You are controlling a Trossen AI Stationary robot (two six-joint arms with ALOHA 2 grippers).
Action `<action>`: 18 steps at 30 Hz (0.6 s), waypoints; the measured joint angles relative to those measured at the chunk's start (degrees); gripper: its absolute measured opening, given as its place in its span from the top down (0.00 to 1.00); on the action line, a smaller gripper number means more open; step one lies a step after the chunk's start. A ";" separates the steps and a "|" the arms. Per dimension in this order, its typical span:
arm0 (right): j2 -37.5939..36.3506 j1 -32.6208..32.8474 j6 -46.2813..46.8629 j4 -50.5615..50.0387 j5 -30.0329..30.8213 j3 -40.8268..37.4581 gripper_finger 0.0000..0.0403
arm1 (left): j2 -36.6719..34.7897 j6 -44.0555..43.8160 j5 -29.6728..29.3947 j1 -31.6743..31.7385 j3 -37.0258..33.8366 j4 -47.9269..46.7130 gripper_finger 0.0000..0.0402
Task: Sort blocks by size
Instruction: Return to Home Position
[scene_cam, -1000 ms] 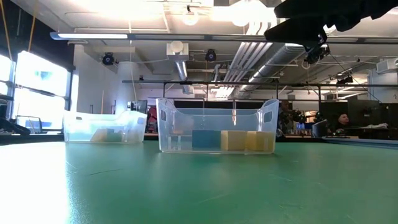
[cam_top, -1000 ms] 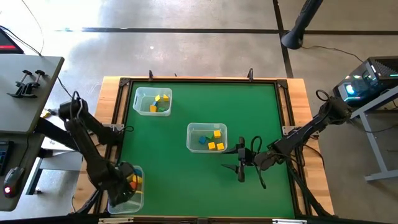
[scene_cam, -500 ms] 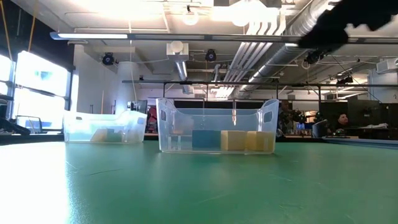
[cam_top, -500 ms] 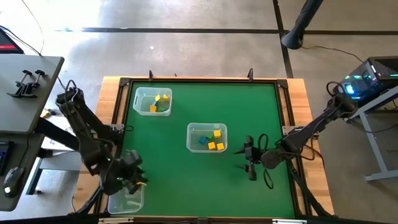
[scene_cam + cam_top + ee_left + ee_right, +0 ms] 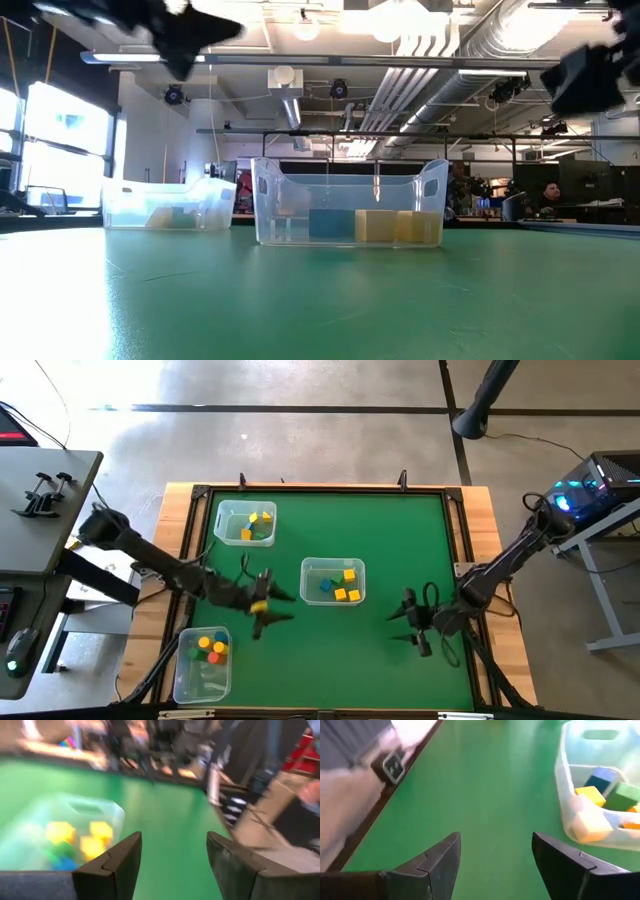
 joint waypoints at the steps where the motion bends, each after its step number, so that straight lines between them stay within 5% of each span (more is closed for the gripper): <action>1: -1.33 -0.21 0.65 2.84 0.11 -2.42 0.40 | 0.00 2.51 0.38 2.01 -0.73 2.22 0.49; 8: -12.76 -6.44 -4.10 26.16 4.75 -14.70 0.40 | 0.00 14.93 5.72 12.90 -1.85 12.12 0.49; 12: -21.10 -7.36 -7.56 24.88 7.06 -15.68 0.40 | -2.95 17.02 7.56 14.95 -2.43 9.54 0.49; 18: -33.11 -8.47 -10.49 11.31 7.00 -14.85 0.40 | -15.81 15.93 2.27 15.63 -9.38 4.61 0.49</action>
